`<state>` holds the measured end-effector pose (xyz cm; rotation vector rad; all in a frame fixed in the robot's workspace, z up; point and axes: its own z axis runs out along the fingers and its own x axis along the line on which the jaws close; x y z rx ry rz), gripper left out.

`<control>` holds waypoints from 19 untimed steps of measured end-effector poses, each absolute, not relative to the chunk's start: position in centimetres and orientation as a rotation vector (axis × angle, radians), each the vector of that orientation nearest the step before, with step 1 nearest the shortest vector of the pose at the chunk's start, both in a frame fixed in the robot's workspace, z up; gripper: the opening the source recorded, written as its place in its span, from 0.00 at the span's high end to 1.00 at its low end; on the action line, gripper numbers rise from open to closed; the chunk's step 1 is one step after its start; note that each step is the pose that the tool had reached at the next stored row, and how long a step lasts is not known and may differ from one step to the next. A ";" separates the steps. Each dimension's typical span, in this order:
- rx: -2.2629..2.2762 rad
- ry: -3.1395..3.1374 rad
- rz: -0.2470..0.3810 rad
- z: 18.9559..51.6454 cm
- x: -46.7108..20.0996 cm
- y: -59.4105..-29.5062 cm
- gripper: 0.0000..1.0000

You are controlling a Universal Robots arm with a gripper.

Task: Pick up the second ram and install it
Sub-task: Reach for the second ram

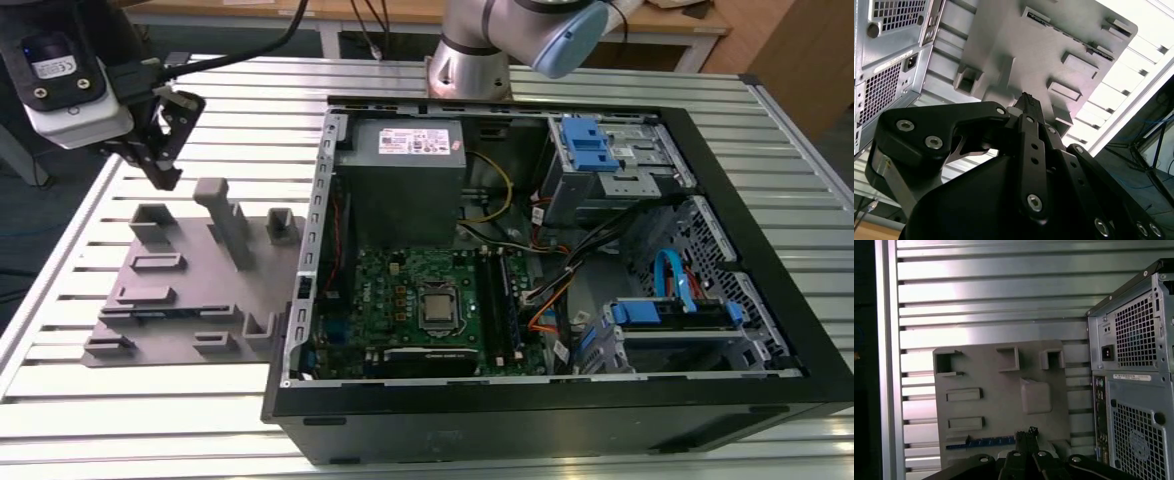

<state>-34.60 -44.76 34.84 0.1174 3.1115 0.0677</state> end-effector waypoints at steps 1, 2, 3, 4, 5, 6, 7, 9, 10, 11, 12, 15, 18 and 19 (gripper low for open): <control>0.117 3.112 0.068 34.8 -34.6 -44.8 0.93; 0.117 3.111 0.068 34.7 -34.6 -44.9 0.93; 0.117 3.112 0.068 34.7 -34.6 -45.0 0.93; 0.117 3.112 0.068 34.6 -34.6 -45.0 0.93; 0.117 3.111 0.068 34.6 -34.6 -45.1 0.93; 0.117 3.111 0.068 34.5 -34.6 -45.1 0.93; 0.117 3.111 0.068 34.5 -34.6 -45.2 0.93; 0.117 3.112 0.068 34.4 -34.6 -45.4 0.93; 0.117 3.112 0.068 34.3 -34.6 -45.4 0.93; 0.117 3.112 0.068 34.3 -34.6 -45.5 0.93; 0.117 3.111 0.068 34.2 -34.6 -45.6 0.93; 0.117 3.112 0.068 34.0 -34.6 -45.8 0.93; 0.117 3.111 0.068 33.9 -34.6 -46.0 0.93; 0.117 3.112 0.068 33.8 -34.6 -46.1 0.93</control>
